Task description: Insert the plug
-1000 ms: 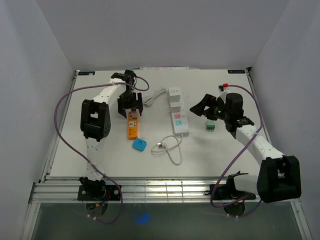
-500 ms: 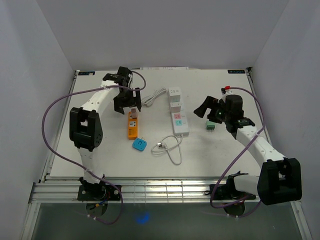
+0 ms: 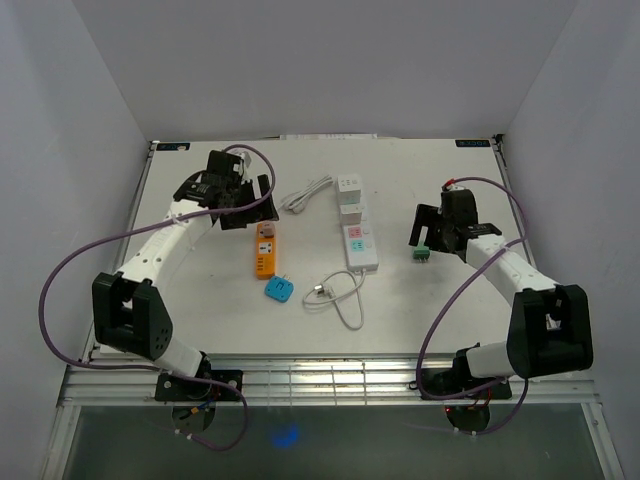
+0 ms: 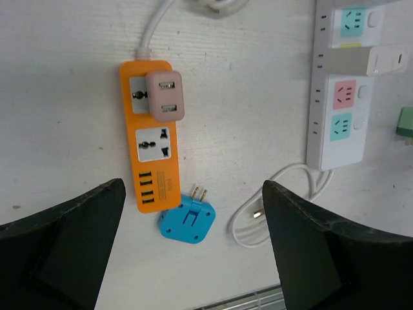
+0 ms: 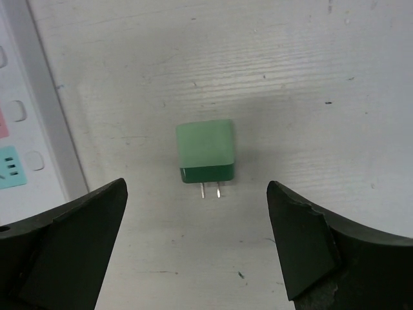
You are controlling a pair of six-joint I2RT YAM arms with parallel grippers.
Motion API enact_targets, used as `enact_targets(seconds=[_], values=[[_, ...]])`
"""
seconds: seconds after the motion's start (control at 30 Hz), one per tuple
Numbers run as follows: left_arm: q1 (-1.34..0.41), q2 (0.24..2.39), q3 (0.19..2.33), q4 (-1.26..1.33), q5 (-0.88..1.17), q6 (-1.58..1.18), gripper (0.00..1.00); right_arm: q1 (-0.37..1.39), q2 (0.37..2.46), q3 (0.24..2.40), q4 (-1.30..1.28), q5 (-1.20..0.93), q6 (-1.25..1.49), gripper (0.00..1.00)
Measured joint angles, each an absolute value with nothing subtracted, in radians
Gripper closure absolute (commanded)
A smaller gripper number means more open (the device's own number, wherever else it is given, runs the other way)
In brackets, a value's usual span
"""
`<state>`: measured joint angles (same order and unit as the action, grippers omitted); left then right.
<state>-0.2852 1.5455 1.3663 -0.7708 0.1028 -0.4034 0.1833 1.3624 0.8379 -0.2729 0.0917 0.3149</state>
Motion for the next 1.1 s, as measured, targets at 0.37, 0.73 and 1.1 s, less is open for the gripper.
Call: enact_targets(seconds=[0.37,0.73,1.1], values=[[-0.285,1.424,1.203,-0.624,0.149,-0.450,0.02,0.183,1.534,0.917,-0.337,0.161,0.239,0.27],[-0.285,1.364,1.168,-0.571,0.189,-0.462,0.02,0.191,1.620,0.948,-0.349,0.107,0.191,0.43],[-0.285,1.364,1.168,-0.567,0.321,-0.465,0.02,0.201,1.557,0.913,-0.330,0.056,0.174,0.59]])
